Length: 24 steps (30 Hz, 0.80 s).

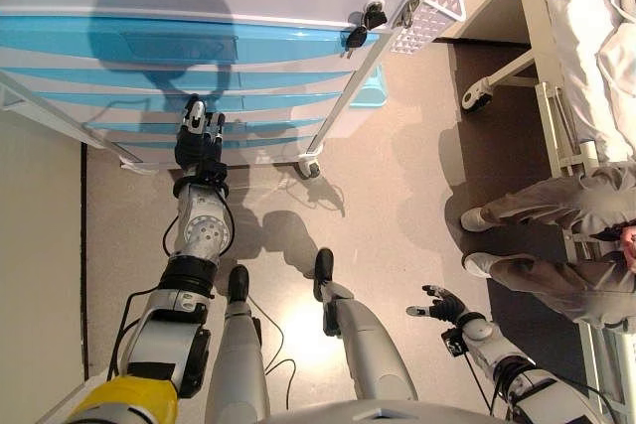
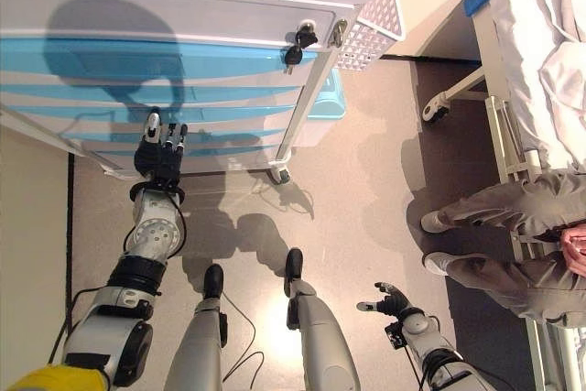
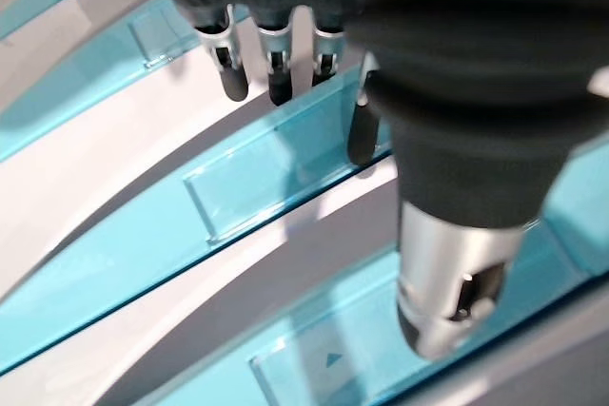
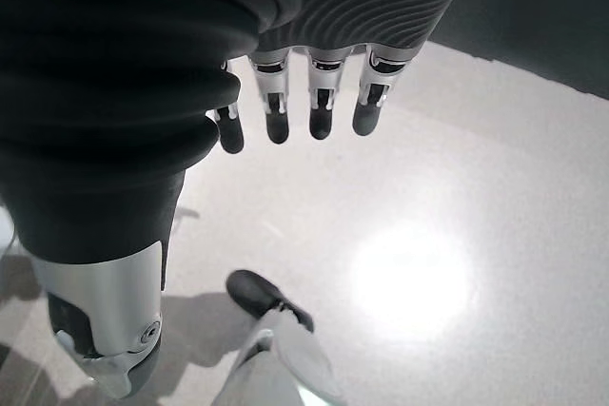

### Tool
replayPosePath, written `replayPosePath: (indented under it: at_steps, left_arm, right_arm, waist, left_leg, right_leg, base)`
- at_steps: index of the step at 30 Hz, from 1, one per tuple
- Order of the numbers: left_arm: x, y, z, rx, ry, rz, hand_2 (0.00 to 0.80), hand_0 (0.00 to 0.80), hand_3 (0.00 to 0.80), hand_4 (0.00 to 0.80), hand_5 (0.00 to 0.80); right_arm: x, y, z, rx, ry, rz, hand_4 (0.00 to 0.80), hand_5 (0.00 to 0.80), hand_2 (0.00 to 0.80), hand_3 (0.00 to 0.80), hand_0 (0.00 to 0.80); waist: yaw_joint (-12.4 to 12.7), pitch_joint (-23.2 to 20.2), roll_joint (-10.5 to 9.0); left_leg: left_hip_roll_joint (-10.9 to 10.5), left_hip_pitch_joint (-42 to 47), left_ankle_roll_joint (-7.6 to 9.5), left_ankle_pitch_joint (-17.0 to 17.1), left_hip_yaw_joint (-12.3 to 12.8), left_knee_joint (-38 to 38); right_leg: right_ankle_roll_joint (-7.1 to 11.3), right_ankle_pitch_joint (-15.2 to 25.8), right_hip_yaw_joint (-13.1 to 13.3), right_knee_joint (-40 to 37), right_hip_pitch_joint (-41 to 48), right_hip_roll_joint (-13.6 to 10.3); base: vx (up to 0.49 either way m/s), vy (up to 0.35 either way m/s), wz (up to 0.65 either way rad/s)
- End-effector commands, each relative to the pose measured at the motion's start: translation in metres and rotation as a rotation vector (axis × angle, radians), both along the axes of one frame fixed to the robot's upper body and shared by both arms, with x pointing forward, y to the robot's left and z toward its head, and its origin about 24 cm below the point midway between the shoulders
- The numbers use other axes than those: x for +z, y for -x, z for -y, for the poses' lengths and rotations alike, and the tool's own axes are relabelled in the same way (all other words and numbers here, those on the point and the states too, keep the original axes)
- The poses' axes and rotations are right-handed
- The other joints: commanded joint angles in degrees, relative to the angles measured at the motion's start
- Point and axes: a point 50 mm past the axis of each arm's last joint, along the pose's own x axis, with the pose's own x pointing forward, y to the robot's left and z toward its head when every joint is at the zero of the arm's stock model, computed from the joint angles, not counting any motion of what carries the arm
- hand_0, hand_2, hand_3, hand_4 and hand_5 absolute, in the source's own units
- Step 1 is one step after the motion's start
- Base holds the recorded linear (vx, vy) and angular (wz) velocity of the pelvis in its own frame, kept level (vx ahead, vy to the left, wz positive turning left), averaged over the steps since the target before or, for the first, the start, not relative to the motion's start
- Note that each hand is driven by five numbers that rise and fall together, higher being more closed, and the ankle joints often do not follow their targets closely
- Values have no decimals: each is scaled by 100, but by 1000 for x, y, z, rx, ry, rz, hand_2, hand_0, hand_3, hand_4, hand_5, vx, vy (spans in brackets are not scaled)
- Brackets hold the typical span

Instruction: Open the drawer and pick up the medicine

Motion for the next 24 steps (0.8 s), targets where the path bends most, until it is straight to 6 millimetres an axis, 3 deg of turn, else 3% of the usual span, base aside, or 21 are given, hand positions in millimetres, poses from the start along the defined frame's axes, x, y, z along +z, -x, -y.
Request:
replayPosePath:
  at_steps: [1, 6, 24]
  left_arm:
    - [73, 2, 5, -31, -91, 330, 0, 0, 0, 0, 0]
    - [73, 8, 14, -71, -83, 367, 0, 0, 0, 0, 0]
    - [47, 27, 27, -148, -61, 348, 0, 0, 0, 0, 0]
  right_arm:
    - [4, 12, 31, 20, 97, -30, 0, 0, 0, 0, 0]
    - [4, 12, 32, 14, 101, -30, 0, 0, 0, 0, 0]
    - [-2, 25, 35, 2, 98, -66, 0, 0, 0, 0, 0]
  waist:
    - [96, -221, 68]
    - [136, -153, 93]
    - [284, -1, 107]
  left_leg:
    - [-323, -420, 411, -58, -327, 168]
    - [-342, -472, 412, -41, -348, 209]
    - [-390, -428, 400, 3, -406, 254]
  right_leg:
    - [174, -206, -98, 474, 27, 167]
    - [162, -201, -110, 490, 9, 154]
    - [128, -190, -186, 557, 78, 121]
  base:
    - [0, 0, 0]
    - [0, 0, 0]
    - [-4, -1, 0]
